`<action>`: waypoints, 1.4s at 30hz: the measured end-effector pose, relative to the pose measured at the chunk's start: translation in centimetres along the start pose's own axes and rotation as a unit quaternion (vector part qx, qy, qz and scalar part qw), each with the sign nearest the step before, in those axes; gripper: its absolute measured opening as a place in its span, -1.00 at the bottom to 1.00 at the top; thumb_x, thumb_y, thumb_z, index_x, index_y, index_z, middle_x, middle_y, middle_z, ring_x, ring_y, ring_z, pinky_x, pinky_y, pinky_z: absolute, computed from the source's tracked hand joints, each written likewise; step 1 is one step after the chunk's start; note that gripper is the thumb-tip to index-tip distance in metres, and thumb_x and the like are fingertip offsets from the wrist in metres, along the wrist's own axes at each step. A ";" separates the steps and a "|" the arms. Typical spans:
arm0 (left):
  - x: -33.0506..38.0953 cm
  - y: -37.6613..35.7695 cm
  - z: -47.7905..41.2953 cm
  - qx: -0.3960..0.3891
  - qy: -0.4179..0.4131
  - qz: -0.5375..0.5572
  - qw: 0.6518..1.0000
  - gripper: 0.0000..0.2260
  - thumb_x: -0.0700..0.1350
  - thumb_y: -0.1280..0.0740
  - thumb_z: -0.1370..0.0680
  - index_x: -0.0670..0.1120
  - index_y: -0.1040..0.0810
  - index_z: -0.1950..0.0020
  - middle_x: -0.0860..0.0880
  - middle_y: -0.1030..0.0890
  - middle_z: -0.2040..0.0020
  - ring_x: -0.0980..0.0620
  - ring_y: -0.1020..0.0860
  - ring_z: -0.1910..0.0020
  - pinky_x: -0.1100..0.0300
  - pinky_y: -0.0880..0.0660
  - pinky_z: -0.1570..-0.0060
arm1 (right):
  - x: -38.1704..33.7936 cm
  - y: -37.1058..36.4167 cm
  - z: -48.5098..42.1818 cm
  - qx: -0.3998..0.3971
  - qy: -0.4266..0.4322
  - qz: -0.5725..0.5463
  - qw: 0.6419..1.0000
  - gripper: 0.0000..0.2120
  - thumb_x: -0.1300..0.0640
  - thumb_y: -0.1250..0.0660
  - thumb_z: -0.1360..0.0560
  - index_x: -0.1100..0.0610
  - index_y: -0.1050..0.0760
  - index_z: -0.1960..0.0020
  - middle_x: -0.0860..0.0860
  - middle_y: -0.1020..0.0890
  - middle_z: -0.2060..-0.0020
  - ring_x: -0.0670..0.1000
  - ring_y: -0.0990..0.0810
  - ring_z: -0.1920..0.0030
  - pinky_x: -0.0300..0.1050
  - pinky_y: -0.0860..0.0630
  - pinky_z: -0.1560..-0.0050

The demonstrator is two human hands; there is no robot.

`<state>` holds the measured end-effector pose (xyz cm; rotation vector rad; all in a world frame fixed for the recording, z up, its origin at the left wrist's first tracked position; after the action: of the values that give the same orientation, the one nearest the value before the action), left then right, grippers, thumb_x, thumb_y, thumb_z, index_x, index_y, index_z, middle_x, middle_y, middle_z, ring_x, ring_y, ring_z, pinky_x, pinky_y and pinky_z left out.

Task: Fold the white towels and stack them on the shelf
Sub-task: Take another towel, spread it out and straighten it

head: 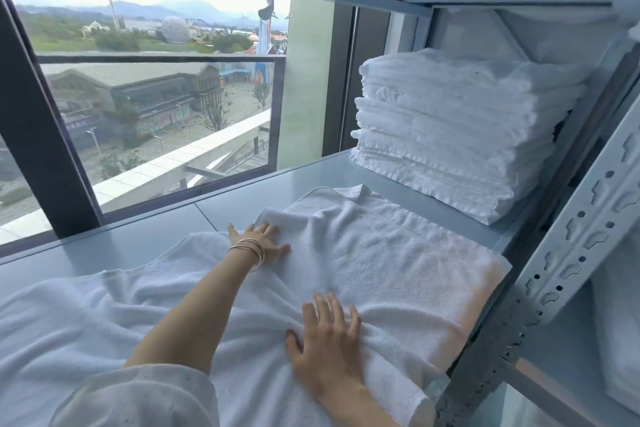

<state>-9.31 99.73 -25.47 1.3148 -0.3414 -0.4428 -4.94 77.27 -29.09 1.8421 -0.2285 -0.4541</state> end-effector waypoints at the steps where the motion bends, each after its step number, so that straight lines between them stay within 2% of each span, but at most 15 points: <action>1: -0.3 0.2 -0.2 -0.006 0.005 -0.006 1.000 -0.38 0.36 0.02 -0.51 0.15 -0.01 -0.51 0.14 -0.03 -0.53 0.01 -0.02 -0.51 -0.35 0.18 -0.36 | 0.0 -0.1 -0.1 -0.001 0.003 0.000 1.000 -0.60 -0.19 -0.15 -0.24 0.01 -0.57 0.11 0.05 -0.65 -0.02 0.13 -0.62 -0.07 0.19 -0.23 -0.13; 3: -0.3 0.6 -0.1 -0.002 0.010 -0.017 1.000 -0.40 0.33 0.03 -0.53 0.15 0.02 -0.52 0.14 -0.02 -0.54 -0.02 0.04 -0.52 -0.35 0.21 -0.36 | -0.1 -0.1 -0.4 -0.012 0.009 0.000 1.000 -0.58 -0.20 -0.14 -0.23 -0.01 -0.59 0.10 0.07 -0.66 -0.02 0.14 -0.62 -0.06 0.23 -0.22 -0.12; 6: 0.7 0.6 2.0 0.051 -0.019 -0.049 0.997 -0.49 0.23 0.03 -0.58 0.14 -0.03 -0.52 0.10 -0.01 -0.54 -0.07 0.11 -0.52 -0.36 0.21 -0.35 | -0.2 -0.1 -1.1 -0.028 0.000 0.011 1.000 -0.53 -0.23 -0.13 -0.22 -0.04 -0.63 0.07 0.09 -0.66 -0.02 0.16 -0.62 -0.06 0.27 -0.21 -0.11; 8: 1.1 -0.4 4.4 0.069 -0.025 -0.028 0.997 -0.52 0.18 0.02 -0.61 0.11 -0.05 -0.52 0.06 0.04 -0.55 -0.10 0.13 -0.52 -0.35 0.18 -0.36 | -0.3 0.1 -1.6 -0.046 -0.003 0.010 0.999 -0.47 -0.24 -0.08 -0.27 -0.05 -0.61 -0.05 0.12 -0.61 -0.14 0.20 -0.55 -0.17 0.32 -0.14 -0.16; 11: -0.2 -2.6 9.0 0.038 -0.011 0.016 0.999 -0.49 0.19 0.07 -0.61 0.08 0.02 -0.53 0.03 0.12 -0.55 -0.14 0.18 -0.51 -0.34 0.16 -0.35 | -0.5 0.1 -2.6 -0.071 0.027 0.014 0.997 -0.22 -0.28 0.24 -0.29 -0.06 -0.25 -0.42 0.13 -0.18 -0.48 0.18 -0.06 -0.48 0.33 0.18 -0.32; 13: -2.8 -3.7 11.8 0.019 0.009 0.038 0.999 -0.47 0.24 0.10 -0.59 0.13 0.09 -0.53 0.03 0.18 -0.55 -0.14 0.20 -0.51 -0.36 0.14 -0.34 | -0.4 -0.1 -3.6 -0.091 0.024 0.006 0.996 -0.17 -0.29 0.31 -0.27 -0.05 -0.14 -0.46 0.11 -0.07 -0.50 0.15 0.05 -0.49 0.35 0.18 -0.34; 16: -7.2 -5.0 15.6 -0.010 0.050 0.040 0.998 -0.40 0.38 0.18 -0.50 0.23 0.20 -0.50 0.04 0.22 -0.54 -0.16 0.21 -0.50 -0.40 0.11 -0.33 | -0.5 -0.5 -5.3 -0.108 0.021 0.019 0.994 -0.35 -0.29 0.08 -0.45 -0.03 -0.13 -0.47 0.10 -0.06 -0.51 0.16 0.04 -0.49 0.36 0.13 -0.35; 18: -8.3 -6.0 18.0 -0.006 0.045 0.021 0.999 -0.16 0.54 0.40 -0.22 0.28 0.23 -0.47 0.07 0.22 -0.54 -0.17 0.20 -0.51 -0.40 0.14 -0.30 | -0.7 -0.9 -6.4 -0.104 0.022 0.025 0.994 -0.39 -0.26 -0.01 -0.49 -0.03 -0.13 -0.47 0.10 -0.07 -0.50 0.17 0.02 -0.48 0.35 0.10 -0.35; 19: -8.3 -6.6 19.0 0.007 0.034 0.010 0.999 -0.03 0.55 0.53 -0.07 0.29 0.24 -0.47 0.08 0.21 -0.54 -0.16 0.20 -0.51 -0.39 0.18 -0.29 | -0.9 -1.0 -7.1 -0.101 0.022 0.028 0.994 -0.39 -0.26 -0.02 -0.49 -0.03 -0.14 -0.46 0.09 -0.09 -0.50 0.17 0.00 -0.48 0.35 0.08 -0.35; 20: -8.1 -7.3 19.5 0.035 0.029 0.006 0.999 0.02 0.50 0.62 -0.02 0.28 0.24 -0.47 0.08 0.19 -0.54 -0.15 0.19 -0.51 -0.38 0.23 -0.28 | -1.1 -1.1 -7.7 -0.098 0.023 0.027 0.995 -0.39 -0.27 -0.03 -0.48 -0.03 -0.15 -0.46 0.09 -0.11 -0.49 0.17 -0.02 -0.47 0.35 0.06 -0.35; 23: -7.4 -8.4 20.1 0.103 0.038 0.048 0.993 -0.02 0.46 0.62 -0.16 0.22 0.08 -0.51 0.05 0.04 -0.55 -0.13 0.13 -0.52 -0.34 0.34 -0.26 | -1.5 -1.6 -9.4 -0.092 0.034 0.026 0.995 -0.38 -0.30 -0.04 -0.47 -0.04 -0.19 -0.44 0.08 -0.16 -0.47 0.16 -0.09 -0.45 0.33 -0.02 -0.33; 27: -6.4 -8.2 19.4 0.111 0.062 0.045 0.991 -0.20 0.34 0.44 -0.25 0.22 0.14 -0.50 0.09 0.11 -0.54 -0.07 0.19 -0.51 -0.25 0.43 -0.22 | -1.1 -1.8 -11.1 -0.076 0.042 0.027 0.996 -0.41 -0.31 -0.06 -0.44 -0.07 -0.24 -0.40 0.04 -0.26 -0.43 0.09 -0.18 -0.42 0.27 -0.09 -0.33; 32: -7.7 -6.8 16.5 0.111 0.025 0.049 0.992 -0.22 0.35 0.39 -0.24 0.28 0.11 -0.49 0.14 0.06 -0.54 0.01 0.13 -0.52 -0.22 0.32 -0.37 | -0.4 -1.6 -11.4 -0.067 0.037 0.026 0.997 -0.52 -0.24 -0.08 -0.48 -0.08 -0.30 -0.33 -0.02 -0.33 -0.37 0.03 -0.24 -0.38 0.27 -0.13 -0.32; 37: -8.4 -6.3 14.3 0.107 -0.021 0.040 0.993 -0.24 0.37 0.38 -0.25 0.32 0.10 -0.47 0.20 0.05 -0.53 0.08 0.10 -0.51 -0.19 0.27 -0.41 | 4.1 -1.0 -12.0 -0.111 0.058 0.021 0.992 -0.45 -0.30 -0.04 -0.48 -0.15 -0.19 -0.43 -0.11 -0.18 -0.46 -0.08 -0.11 -0.46 0.30 -0.01 -0.37; 42: -6.7 -6.0 12.4 0.115 -0.029 0.040 0.992 -0.25 0.37 0.37 -0.26 0.33 0.08 -0.46 0.19 0.02 -0.53 0.08 0.08 -0.51 -0.18 0.26 -0.42 | 5.5 -0.6 -12.2 -0.100 0.046 0.024 0.994 -0.46 -0.31 -0.02 -0.50 -0.14 -0.20 -0.43 -0.12 -0.19 -0.46 -0.08 -0.14 -0.45 0.24 0.00 -0.40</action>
<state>-21.87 91.39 -28.53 1.5074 -0.5042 -0.3836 5.10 86.04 -27.61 1.6536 -0.1576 -0.3443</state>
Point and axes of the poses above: each hand's wrist, its own z-axis away from the middle knuckle, its own y-axis out of the back of the hand, x = y × z, the point moved 3 cm from there along -z, towards the middle knuckle
